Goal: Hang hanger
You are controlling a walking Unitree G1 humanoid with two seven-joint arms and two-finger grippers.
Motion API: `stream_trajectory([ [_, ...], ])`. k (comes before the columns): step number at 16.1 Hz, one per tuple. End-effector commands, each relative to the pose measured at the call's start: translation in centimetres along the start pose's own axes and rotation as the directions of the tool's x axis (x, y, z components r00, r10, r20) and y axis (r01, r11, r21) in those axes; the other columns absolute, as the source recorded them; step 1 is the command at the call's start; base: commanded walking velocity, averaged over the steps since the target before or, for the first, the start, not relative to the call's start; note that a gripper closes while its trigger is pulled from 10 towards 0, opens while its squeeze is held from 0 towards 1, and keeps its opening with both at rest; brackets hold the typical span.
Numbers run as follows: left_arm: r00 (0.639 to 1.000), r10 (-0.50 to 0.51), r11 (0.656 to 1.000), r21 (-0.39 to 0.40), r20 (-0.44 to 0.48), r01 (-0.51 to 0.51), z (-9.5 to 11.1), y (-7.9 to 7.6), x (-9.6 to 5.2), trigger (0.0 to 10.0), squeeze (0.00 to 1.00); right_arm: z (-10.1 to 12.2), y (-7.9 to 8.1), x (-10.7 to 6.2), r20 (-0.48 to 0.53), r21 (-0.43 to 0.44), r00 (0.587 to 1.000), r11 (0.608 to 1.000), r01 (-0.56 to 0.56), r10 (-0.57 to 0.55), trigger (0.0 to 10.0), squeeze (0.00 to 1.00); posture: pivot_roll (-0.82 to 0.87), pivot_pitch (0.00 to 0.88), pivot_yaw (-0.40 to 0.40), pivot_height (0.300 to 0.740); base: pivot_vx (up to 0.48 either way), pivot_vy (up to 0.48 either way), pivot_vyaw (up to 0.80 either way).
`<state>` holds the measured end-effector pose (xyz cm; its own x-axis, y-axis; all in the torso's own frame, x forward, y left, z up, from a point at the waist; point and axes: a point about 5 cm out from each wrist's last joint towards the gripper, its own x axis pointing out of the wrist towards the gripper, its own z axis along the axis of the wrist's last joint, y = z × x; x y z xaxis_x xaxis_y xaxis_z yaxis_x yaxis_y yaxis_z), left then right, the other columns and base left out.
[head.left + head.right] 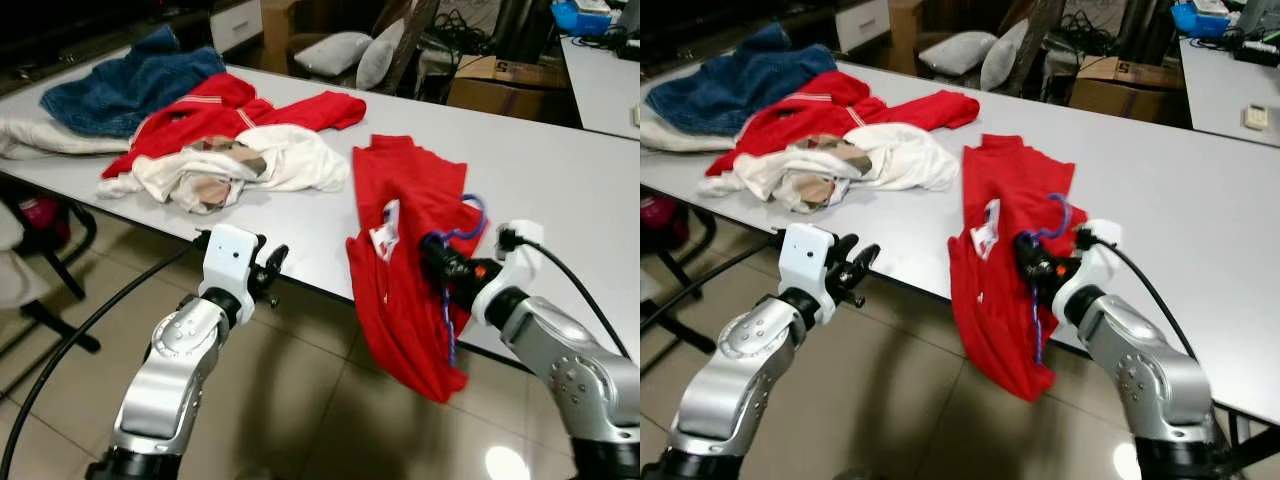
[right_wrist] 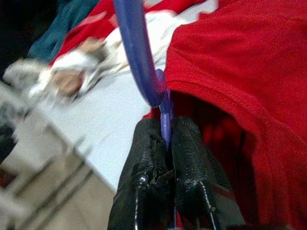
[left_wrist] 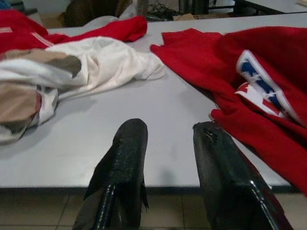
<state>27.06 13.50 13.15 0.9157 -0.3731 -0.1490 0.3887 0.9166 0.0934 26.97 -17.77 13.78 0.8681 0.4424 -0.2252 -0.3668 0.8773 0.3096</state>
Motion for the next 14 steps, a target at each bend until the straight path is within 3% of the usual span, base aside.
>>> stream_trajectory([
  [1, 1.0, -0.001, 1.0, 0.017, -0.012, 0.001, -0.1, 0.1, -0.3, 10.0, 0.0, 0.3, 1.3, 0.1, 0.014, -0.033, 0.996, 0.996, -0.089, 0.089, 10.0, 0.0, -0.03, 0.0, -0.011, 0.74, 0.0, 0.0, 0.8],
  [3, 1.0, -0.002, 1.0, 0.03, -0.003, 0.002, 0.2, 0.1, -0.3, 10.0, 0.0, -0.3, 2.7, -0.1, -0.025, -0.058, 0.976, 0.974, -0.217, 0.216, 10.0, 0.0, -0.03, 0.0, -0.016, 0.74, 0.0, 0.0, 0.8],
  [5, 1.0, -0.019, 0.999, 0.044, -0.006, 0.019, 0.3, 0.0, -0.5, 10.0, 0.0, -1.3, 4.4, -1.0, -0.091, -0.065, 0.924, 0.923, -0.378, 0.372, 10.0, 0.0, -0.03, 0.0, -0.016, 0.74, 0.0, 0.0, 0.8],
  [14, 0.996, -0.084, 0.996, 0.006, 0.004, 0.084, 0.5, -0.6, -0.7, 10.0, 0.0, -2.1, 5.3, -2.6, -0.186, -0.073, 0.829, 0.834, -0.547, 0.528, 10.0, 0.0, -0.03, 0.0, -0.01, 0.74, 0.0, 0.0, 0.8],
])
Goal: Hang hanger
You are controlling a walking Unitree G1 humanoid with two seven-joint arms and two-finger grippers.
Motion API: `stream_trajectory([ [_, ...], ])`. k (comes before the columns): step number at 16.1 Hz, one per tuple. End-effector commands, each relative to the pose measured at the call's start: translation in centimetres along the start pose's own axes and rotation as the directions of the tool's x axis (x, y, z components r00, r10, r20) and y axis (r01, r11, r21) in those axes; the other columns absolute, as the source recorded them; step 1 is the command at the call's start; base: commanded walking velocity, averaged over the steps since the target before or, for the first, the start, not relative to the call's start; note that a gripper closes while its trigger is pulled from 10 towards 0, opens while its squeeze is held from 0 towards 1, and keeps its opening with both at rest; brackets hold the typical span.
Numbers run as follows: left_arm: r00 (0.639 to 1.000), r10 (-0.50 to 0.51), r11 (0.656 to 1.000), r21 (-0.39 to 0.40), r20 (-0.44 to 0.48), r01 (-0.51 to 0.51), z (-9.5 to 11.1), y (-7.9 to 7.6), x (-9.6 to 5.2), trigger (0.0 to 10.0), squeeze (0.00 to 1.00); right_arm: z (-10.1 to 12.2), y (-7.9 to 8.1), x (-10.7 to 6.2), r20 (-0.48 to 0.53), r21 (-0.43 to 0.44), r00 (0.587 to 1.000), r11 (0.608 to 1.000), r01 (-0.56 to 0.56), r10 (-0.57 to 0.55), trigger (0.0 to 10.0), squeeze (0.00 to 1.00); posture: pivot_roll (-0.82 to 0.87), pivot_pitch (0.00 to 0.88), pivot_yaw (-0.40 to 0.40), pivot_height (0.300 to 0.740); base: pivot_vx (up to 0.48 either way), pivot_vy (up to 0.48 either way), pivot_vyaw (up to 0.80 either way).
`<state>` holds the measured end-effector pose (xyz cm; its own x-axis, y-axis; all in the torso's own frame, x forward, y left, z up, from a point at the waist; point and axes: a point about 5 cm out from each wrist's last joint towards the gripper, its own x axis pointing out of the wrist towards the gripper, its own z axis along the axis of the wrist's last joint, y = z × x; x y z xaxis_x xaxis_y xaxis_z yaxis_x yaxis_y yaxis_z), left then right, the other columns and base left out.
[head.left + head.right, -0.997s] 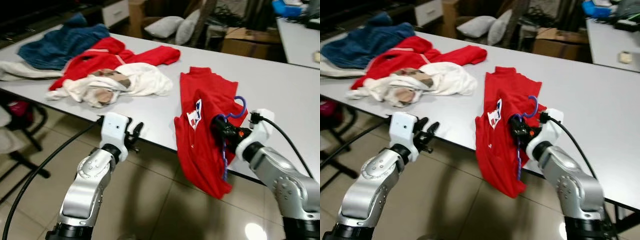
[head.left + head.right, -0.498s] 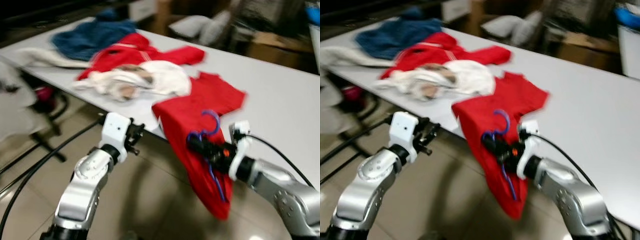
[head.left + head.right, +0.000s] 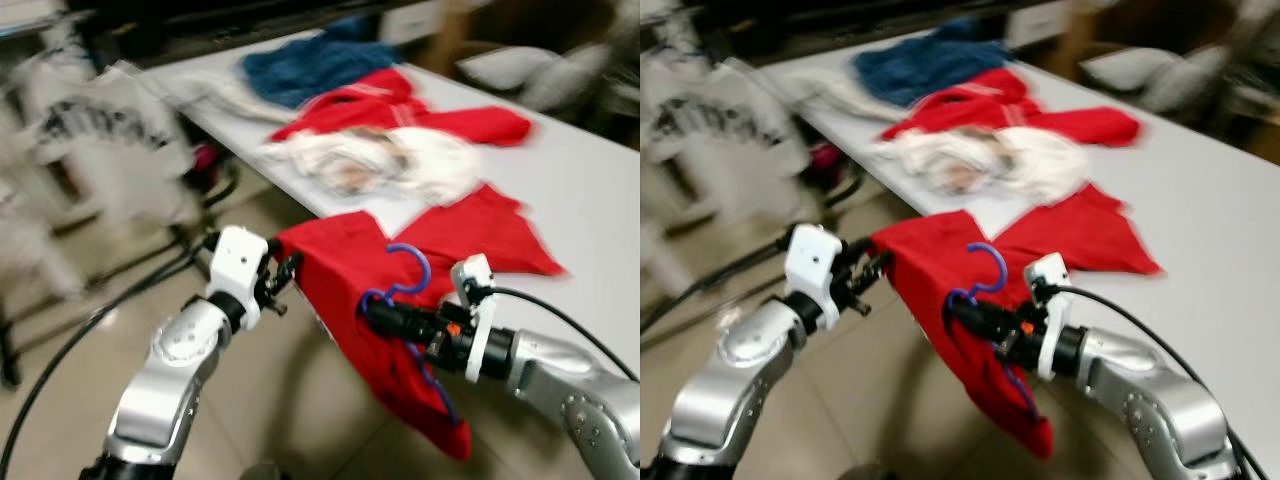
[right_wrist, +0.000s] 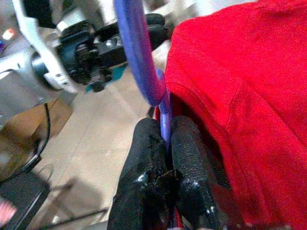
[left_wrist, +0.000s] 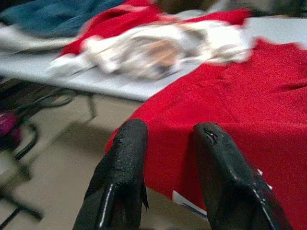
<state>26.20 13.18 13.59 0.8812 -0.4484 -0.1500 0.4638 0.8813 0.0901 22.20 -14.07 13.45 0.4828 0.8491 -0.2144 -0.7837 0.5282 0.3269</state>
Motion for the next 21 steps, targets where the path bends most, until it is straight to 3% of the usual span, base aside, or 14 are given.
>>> stream_trajectory([
  [1, 1.0, -0.001, 1.0, -0.005, -0.003, 0.001, 0.1, 0.0, 0.0, 10.0, 0.0, 0.5, 0.4, 0.0, 0.008, -0.022, 1.0, 0.999, -0.028, 0.029, 10.0, 0.0, -0.03, 0.0, -0.011, 0.74, 0.0, 0.0, 0.8],
  [6, 0.999, 0.046, 0.999, 0.003, 0.005, -0.046, 0.1, 0.4, 0.1, 10.0, 0.0, 1.2, -0.9, 1.2, 0.039, -0.062, 0.997, 0.996, 0.061, -0.059, 10.0, 0.0, -0.02, 0.0, -0.032, 0.74, 0.0, 0.0, 0.8],
  [9, 0.992, 0.123, 0.992, 0.0, 0.032, -0.123, 0.6, 1.3, -0.1, 10.0, 0.0, 2.0, -2.2, 2.9, 0.084, -0.073, 0.984, 0.984, 0.161, -0.155, 10.0, 0.0, 0.0, 0.0, -0.066, 0.74, 0.0, 0.0, 0.8],
  [13, 0.991, 0.131, 0.989, 0.061, 0.03, -0.132, 0.6, 1.3, -0.2, 10.0, 0.0, 3.3, -4.9, 4.0, 0.152, -0.063, 0.917, 0.922, 0.381, -0.368, 10.0, 0.0, 0.01, 0.0, -0.075, 0.74, 0.0, 0.0, 0.6],
  [17, 0.988, 0.154, 0.988, 0.023, -0.026, -0.154, -0.4, 1.3, 0.5, 10.0, 0.0, 4.7, -6.7, 5.0, 0.2, -0.018, 0.832, 0.847, 0.531, -0.518, 10.0, 0.0, 0.0, 0.0, -0.072, 0.74, 0.0, 0.0, 0.0],
  [21, 0.997, 0.073, 0.997, 0.019, -0.029, -0.073, -0.4, 0.4, 1.5, 10.0, 0.0, 6.2, -6.5, 6.2, 0.238, 0.02, 0.831, 0.858, 0.514, -0.503, 10.0, 0.0, 0.01, 0.0, -0.087, 0.74, 0.0, 0.0, 0.0],
])
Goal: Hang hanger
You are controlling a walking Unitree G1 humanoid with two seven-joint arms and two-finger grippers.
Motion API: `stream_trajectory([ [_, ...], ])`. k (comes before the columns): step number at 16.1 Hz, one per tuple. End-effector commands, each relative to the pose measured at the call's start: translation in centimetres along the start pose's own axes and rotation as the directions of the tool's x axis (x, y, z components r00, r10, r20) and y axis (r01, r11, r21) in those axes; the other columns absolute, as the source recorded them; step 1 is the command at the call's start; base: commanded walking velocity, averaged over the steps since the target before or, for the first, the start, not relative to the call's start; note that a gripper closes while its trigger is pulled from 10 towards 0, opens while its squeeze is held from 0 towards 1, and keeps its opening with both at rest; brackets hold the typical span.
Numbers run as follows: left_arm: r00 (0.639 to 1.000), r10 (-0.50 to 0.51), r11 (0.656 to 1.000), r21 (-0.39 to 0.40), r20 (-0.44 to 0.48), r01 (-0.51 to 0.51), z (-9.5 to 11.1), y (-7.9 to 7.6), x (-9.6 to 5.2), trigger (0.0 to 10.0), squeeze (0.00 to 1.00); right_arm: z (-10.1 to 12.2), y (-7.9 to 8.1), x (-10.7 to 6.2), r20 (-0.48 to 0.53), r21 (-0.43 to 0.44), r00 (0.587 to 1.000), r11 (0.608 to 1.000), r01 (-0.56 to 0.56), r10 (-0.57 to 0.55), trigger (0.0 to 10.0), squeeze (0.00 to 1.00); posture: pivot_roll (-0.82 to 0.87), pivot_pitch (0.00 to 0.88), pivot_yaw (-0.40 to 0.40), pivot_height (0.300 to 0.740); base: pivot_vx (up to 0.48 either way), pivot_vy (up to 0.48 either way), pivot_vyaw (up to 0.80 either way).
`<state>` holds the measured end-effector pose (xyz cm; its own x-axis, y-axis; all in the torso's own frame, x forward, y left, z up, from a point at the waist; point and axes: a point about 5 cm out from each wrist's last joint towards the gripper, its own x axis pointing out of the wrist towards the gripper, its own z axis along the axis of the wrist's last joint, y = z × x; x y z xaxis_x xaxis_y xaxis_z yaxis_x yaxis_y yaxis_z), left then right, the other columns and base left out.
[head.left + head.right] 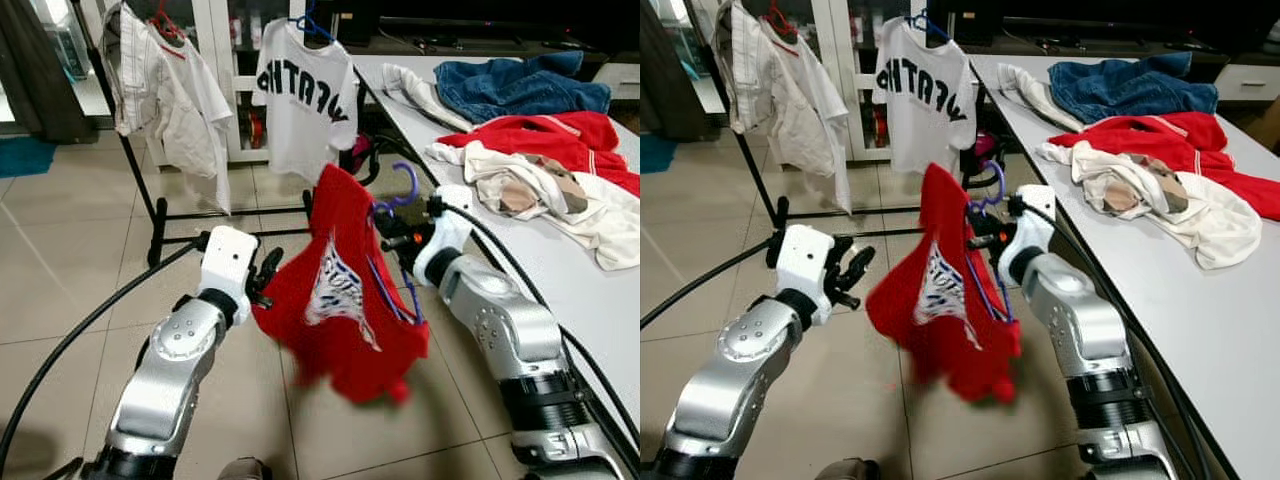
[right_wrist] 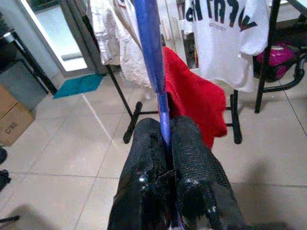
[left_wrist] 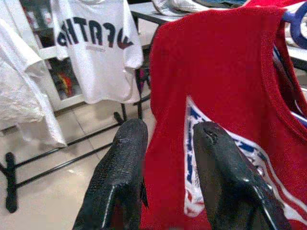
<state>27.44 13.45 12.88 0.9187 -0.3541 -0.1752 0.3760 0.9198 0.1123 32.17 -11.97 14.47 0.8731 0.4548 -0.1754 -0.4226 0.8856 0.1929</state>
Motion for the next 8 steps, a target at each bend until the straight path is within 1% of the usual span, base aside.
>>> stream_trajectory([
  [1, 0.998, -0.066, 0.997, -0.03, 0.024, 0.067, 0.5, -0.9, 0.6, 10.0, 0.68, 1.7, -0.1, 0.3, 0.064, 0.005, 0.998, 1.0, 0.011, -0.012, 10.0, 0.0, 0.01, 0.0, -0.085, 0.74, 0.0, 0.0, 0.0],
  [2, 0.985, -0.161, 0.984, -0.069, 0.056, 0.164, 0.8, -1.9, 1.0, 10.0, 1.0, 2.2, 0.2, 0.7, 0.073, 0.019, 0.997, 1.0, 0.006, -0.008, 10.0, 0.0, 0.0, 0.0, -0.079, 0.74, 0.0, 0.0, 0.0],
  [3, 0.98, -0.188, 0.98, -0.059, 0.059, 0.191, 0.9, -2.2, 1.0, 10.0, 1.0, 2.3, 0.3, 0.9, 0.073, 0.022, 0.997, 1.0, 0.0, -0.002, 10.0, 0.0, 0.0, 0.0, -0.079, 0.74, 0.0, 0.0, 0.0],
  [4, 0.982, -0.187, 0.982, -0.008, 0.034, 0.187, 0.6, -2.1, 1.2, 10.0, 1.0, 2.4, 0.9, 1.0, 0.058, -0.025, 0.997, 0.999, -0.048, 0.049, 10.0, 0.0, 0.0, 0.0, -0.065, 0.74, 0.0, 0.0, 0.0],
  [5, 0.983, -0.179, 0.984, 0.005, 0.025, 0.179, 0.5, -1.9, 1.3, 10.0, 1.0, 2.4, 1.1, 1.0, 0.049, -0.052, 0.996, 0.996, -0.072, 0.074, 10.0, 0.0, 0.0, 0.0, -0.063, 0.74, 0.0, 0.0, 0.0],
  [6, 0.99, -0.143, 0.989, 0.029, 0.017, 0.143, 0.4, -1.1, 1.5, 10.0, 1.0, 2.3, 1.1, 0.9, 0.038, -0.09, 0.995, 0.992, -0.088, 0.091, 10.0, 0.0, -0.01, 0.0, -0.063, 0.74, 0.0, 0.0, 0.0],
  [7, 0.998, -0.059, 0.997, 0.056, 0.011, 0.058, 0.4, 0.0, 1.8, 10.0, 1.0, 2.3, 0.8, 0.8, 0.037, -0.093, 0.997, 0.993, -0.069, 0.073, 10.0, 0.0, 0.0, 0.0, -0.067, 0.74, 0.0, 0.0, 0.0],
  [8, 1.0, -0.002, 0.999, 0.054, 0.012, 0.001, 0.5, 0.8, 2.2, 10.0, 1.0, 2.3, 0.8, 0.7, 0.038, -0.081, 0.996, 0.993, -0.082, 0.085, 10.0, 0.0, 0.0, 0.0, -0.07, 0.74, 0.0, 0.0, 0.0],
])
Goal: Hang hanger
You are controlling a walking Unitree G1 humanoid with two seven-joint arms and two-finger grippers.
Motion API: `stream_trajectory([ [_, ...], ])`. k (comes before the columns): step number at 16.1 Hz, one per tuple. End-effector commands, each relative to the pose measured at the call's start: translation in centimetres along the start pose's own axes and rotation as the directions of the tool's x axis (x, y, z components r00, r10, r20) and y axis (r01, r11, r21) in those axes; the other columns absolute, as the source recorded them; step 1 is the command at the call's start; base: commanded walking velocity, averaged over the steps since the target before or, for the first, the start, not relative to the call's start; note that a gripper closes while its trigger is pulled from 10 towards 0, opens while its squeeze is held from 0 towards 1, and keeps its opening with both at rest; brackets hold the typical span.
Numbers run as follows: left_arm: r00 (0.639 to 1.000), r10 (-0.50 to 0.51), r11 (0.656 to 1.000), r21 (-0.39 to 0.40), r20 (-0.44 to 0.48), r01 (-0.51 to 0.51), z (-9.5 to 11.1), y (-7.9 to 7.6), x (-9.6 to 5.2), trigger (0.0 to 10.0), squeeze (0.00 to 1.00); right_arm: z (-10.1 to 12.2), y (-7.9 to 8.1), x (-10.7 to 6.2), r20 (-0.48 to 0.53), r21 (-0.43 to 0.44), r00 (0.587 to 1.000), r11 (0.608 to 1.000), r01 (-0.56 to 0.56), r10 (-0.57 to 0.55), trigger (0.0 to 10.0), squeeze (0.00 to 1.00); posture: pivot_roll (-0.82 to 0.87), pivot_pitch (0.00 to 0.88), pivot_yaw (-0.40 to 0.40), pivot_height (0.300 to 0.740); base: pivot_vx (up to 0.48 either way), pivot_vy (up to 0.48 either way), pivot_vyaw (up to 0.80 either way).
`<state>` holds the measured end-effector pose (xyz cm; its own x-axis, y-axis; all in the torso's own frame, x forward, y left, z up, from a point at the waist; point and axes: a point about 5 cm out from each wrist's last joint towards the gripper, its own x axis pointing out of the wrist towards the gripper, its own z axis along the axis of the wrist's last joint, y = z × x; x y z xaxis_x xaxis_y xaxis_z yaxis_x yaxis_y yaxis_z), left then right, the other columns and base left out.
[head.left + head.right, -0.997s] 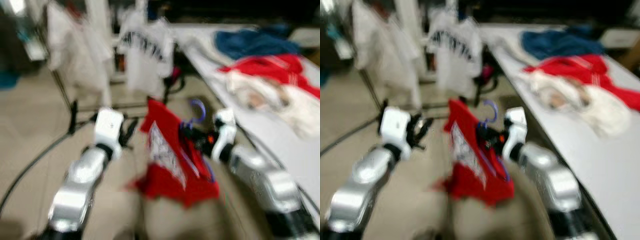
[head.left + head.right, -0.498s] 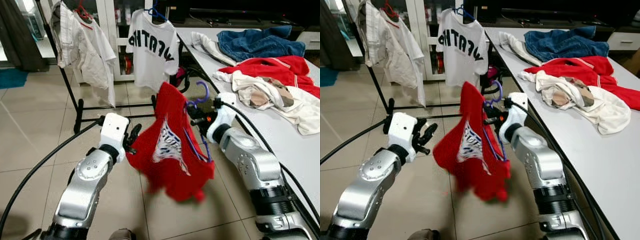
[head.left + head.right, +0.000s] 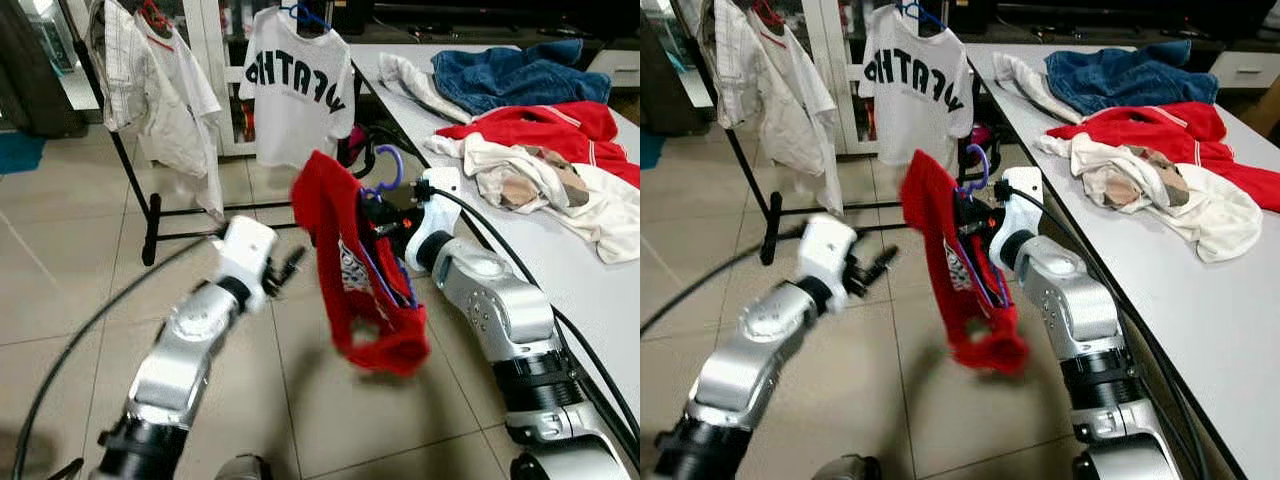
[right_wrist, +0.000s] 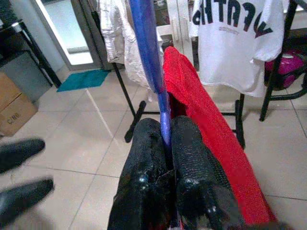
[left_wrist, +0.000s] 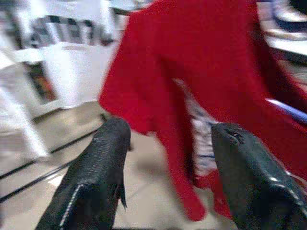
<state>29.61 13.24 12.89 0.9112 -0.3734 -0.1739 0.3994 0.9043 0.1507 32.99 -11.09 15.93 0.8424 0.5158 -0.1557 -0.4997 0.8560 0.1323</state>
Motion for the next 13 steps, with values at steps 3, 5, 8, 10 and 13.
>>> stream_trajectory([
  [3, 0.995, 0.042, 0.999, -0.016, 0.092, -0.041, 1.6, 1.1, 0.9, 10.0, 0.0, 1.0, 1.6, -0.8, 0.039, 0.003, 0.983, 0.984, -0.178, 0.178, 10.0, 0.0, 0.0, 0.0, -0.069, 0.74, 0.0, 0.0, 0.0],
  [5, 0.99, 0.026, 1.0, 0.007, 0.141, -0.027, 2.1, 2.3, 0.3, 10.0, 0.0, 1.1, 1.6, -1.6, 0.037, -0.009, 0.964, 0.964, -0.265, 0.265, 10.0, 0.0, -0.01, 0.0, -0.069, 0.74, 0.0, 0.0, 0.0],
  [8, 0.98, -0.009, 0.995, 0.102, 0.201, -0.012, 3.0, 8.4, -3.6, 10.0, 0.0, 1.8, -0.6, -4.1, -0.004, -0.081, 0.922, 0.919, -0.386, 0.387, 10.0, 0.0, 0.01, 0.0, -0.076, 0.74, 0.0, 0.0, 0.0],
  [10, 0.982, -0.08, 0.983, 0.175, 0.174, 0.049, 3.6, 10.2, -5.2, 10.0, 0.0, 2.4, -1.8, -4.7, -0.034, -0.136, 0.915, 0.905, -0.403, 0.402, 10.0, 0.0, 0.02, 0.0, -0.081, 0.74, 0.0, 0.0, 0.0],
  [13, 0.962, -0.265, 0.936, 0.258, 0.067, 0.24, 3.1, 10.5, -6.6, 10.0, 0.0, 3.5, -2.4, -5.5, -0.047, -0.183, 0.879, 0.861, -0.474, 0.474, 10.0, 0.0, 0.03, 0.0, -0.076, 0.74, 0.0, 0.0, 0.0],
])
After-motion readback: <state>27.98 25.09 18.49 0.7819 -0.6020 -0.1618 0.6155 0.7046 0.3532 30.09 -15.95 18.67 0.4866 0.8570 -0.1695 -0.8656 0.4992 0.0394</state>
